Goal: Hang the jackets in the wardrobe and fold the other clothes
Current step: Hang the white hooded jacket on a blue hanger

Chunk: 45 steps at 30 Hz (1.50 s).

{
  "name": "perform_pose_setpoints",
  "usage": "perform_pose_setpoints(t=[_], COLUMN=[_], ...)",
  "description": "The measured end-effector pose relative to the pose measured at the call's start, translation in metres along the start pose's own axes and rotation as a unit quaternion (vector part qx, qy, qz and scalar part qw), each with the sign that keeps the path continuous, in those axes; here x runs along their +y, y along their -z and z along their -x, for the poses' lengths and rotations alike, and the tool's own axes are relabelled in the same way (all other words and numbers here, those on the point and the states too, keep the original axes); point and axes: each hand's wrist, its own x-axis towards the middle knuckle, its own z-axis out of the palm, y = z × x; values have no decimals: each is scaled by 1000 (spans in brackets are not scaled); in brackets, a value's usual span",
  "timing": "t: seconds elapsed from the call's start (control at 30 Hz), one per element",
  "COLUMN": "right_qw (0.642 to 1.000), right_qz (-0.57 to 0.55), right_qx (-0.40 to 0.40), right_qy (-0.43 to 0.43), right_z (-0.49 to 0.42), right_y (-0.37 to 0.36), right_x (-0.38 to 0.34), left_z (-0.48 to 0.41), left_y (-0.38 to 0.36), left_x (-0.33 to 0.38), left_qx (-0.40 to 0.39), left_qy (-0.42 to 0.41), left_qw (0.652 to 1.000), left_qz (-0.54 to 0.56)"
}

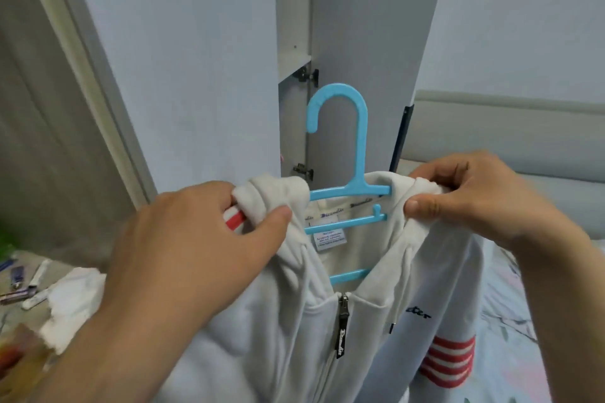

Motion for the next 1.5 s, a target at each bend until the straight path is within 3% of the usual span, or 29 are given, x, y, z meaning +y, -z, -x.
perform_pose_setpoints(t=[0.27,0.43,0.6,0.73,1.1,1.5], right_qw=[999,996,978,974,985,976], right_qz=[16,71,177,162,150,162], right_qx=[35,28,-84,-147,32,110], right_qy=[-24,-42,-66,-61,-81,-91], right_z=[-55,-97,-135,-151,-194,-242], right_y=[56,61,73,83,64,93], right_x=[75,123,150,169,186,156], left_z=[-74,-126,-159,-183,-258,-321], left_y=[-101,-169,-211,-238,-299,-346], left_x=[53,54,49,40,31,43], left_qx=[-61,-100,-123,-118,-132,-89], left_qy=[-6,15,17,13,-69,-86], left_qw=[997,995,989,988,980,967], left_qz=[-48,4,77,103,131,224])
